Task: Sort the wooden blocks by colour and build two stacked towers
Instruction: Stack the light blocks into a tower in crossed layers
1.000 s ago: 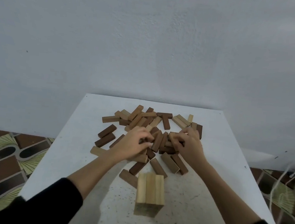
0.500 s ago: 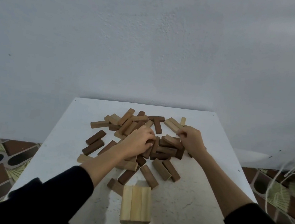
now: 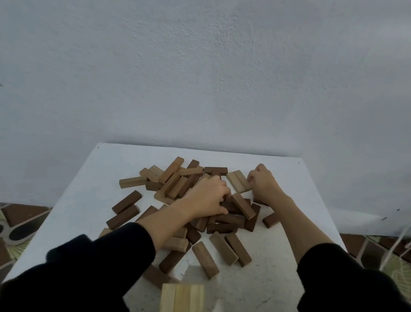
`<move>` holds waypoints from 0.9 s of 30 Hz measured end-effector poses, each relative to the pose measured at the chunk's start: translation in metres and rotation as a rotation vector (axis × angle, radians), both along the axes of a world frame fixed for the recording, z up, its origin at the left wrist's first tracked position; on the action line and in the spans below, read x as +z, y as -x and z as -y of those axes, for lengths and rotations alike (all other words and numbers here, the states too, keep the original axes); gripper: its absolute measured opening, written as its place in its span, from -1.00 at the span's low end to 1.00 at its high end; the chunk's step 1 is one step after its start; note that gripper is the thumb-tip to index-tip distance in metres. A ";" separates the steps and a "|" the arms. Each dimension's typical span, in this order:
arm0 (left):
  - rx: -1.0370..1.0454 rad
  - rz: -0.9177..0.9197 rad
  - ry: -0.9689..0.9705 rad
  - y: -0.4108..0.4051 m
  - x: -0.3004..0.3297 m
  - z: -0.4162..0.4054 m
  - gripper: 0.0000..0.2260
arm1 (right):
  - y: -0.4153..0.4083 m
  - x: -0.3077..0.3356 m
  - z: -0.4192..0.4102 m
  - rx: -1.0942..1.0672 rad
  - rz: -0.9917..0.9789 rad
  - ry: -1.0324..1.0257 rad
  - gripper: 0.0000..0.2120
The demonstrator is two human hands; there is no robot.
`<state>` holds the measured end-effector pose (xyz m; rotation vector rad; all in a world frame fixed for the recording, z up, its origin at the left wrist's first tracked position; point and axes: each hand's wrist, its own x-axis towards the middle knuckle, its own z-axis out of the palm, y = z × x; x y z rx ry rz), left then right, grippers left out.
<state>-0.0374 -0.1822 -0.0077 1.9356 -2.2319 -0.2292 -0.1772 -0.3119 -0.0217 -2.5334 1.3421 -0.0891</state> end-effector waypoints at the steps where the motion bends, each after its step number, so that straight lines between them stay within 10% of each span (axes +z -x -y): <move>1: -0.003 -0.022 -0.011 0.000 0.001 0.002 -0.72 | -0.002 0.000 0.000 -0.023 0.025 0.006 -0.77; 16: 0.113 -0.245 0.042 -0.030 0.015 -0.012 -0.74 | 0.000 0.017 -0.032 -0.101 0.575 -0.189 -0.80; 27: 0.195 -0.307 0.071 -0.044 0.016 -0.050 -0.78 | -0.006 0.018 -0.078 0.260 -0.127 -0.033 -0.70</move>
